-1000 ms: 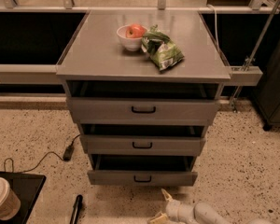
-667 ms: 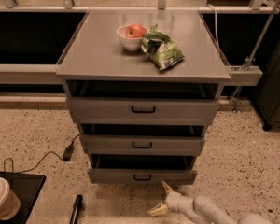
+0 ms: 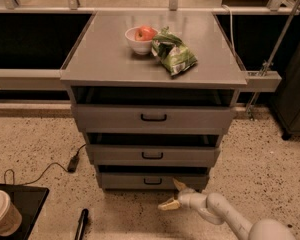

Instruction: Close bottom drawer

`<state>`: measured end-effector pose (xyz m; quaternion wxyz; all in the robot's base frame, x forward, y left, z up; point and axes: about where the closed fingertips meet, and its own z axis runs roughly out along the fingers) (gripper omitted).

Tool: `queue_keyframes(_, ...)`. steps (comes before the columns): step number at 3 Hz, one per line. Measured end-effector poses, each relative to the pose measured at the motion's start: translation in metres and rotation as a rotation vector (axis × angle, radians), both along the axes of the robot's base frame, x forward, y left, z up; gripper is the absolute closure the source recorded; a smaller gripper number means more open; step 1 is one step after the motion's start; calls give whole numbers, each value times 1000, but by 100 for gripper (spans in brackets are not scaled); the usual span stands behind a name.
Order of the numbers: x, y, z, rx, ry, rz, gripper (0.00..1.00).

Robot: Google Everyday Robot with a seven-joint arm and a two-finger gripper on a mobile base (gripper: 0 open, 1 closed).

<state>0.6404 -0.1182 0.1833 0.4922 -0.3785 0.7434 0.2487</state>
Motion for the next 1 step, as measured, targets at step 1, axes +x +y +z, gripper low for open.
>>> queue_keyframes(1, 0, 0, 0, 0, 0, 0, 0)
